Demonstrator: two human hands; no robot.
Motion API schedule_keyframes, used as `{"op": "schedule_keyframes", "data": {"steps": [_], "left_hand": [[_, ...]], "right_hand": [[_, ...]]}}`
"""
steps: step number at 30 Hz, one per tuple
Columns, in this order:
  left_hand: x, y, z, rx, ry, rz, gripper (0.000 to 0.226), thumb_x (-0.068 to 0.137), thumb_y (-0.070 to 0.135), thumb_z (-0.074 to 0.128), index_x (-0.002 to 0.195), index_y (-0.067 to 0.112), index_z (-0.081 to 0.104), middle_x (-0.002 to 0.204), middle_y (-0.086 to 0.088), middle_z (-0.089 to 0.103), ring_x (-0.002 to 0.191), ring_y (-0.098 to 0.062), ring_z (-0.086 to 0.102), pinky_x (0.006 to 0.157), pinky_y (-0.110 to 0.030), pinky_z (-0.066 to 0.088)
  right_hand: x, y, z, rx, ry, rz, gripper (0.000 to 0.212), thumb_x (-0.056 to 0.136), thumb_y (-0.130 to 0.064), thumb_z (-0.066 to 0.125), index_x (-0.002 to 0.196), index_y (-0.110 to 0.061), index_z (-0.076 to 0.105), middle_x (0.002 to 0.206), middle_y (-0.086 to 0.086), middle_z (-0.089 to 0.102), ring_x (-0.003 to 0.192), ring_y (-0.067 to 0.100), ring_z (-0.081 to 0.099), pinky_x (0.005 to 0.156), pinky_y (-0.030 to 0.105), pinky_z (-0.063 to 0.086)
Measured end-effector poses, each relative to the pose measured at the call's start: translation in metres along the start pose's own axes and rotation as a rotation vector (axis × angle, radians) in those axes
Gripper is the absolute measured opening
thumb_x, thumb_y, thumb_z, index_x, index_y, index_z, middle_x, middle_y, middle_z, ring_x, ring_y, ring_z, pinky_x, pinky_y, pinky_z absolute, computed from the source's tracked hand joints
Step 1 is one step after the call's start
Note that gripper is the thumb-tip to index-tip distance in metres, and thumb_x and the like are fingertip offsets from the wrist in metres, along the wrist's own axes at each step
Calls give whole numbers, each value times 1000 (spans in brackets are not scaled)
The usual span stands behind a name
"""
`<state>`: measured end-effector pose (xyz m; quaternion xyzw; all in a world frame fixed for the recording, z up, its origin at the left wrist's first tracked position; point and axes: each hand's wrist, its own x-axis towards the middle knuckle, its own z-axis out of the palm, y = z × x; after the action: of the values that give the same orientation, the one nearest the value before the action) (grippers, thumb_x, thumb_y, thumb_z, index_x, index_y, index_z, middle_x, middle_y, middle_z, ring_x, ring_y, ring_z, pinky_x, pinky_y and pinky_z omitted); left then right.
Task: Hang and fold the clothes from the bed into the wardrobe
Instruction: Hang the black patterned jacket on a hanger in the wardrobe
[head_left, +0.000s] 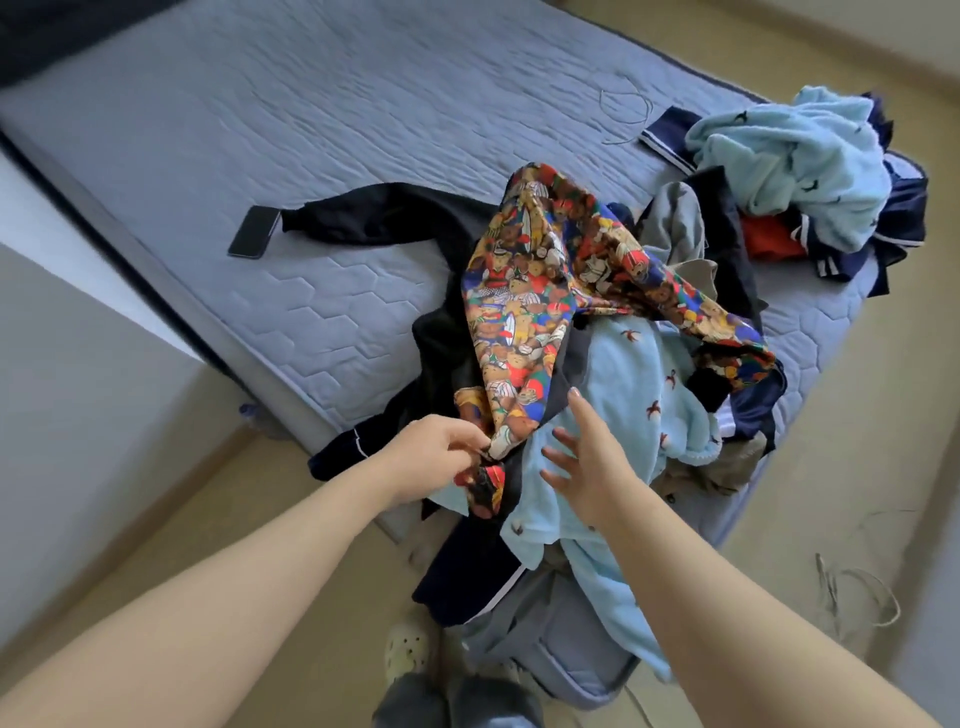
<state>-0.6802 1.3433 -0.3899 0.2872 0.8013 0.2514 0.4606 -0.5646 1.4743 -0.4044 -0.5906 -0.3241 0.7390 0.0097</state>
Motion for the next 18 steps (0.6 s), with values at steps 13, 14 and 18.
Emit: {"op": "schedule_keyframes", "data": {"steps": [13, 14, 18], "left_hand": [[-58, -23, 3, -526, 4, -241, 23, 96, 34, 47, 110, 19, 57, 105, -3, 62, 90, -14, 57, 82, -28, 45], [-55, -18, 5, -599, 34, -285, 30, 95, 42, 44, 113, 20, 53, 110, -3, 59, 97, -17, 55, 84, -31, 41], [-44, -7, 15, -892, 227, -350, 39, 88, 35, 61, 119, 11, 56, 111, -9, 63, 94, -24, 60, 70, -30, 48]], "right_hand": [[-50, 55, 19, -231, 89, -37, 38, 72, -2, 33, 90, -16, 64, 77, 16, 58, 67, 28, 49, 61, 39, 42], [-58, 57, 18, -287, 60, -27, 37, 72, -2, 34, 89, -16, 64, 76, 17, 59, 67, 29, 51, 61, 42, 45], [-93, 65, 13, -445, -165, -6, 30, 73, 2, 36, 80, -8, 63, 74, 16, 60, 59, 28, 56, 60, 35, 49]]}}
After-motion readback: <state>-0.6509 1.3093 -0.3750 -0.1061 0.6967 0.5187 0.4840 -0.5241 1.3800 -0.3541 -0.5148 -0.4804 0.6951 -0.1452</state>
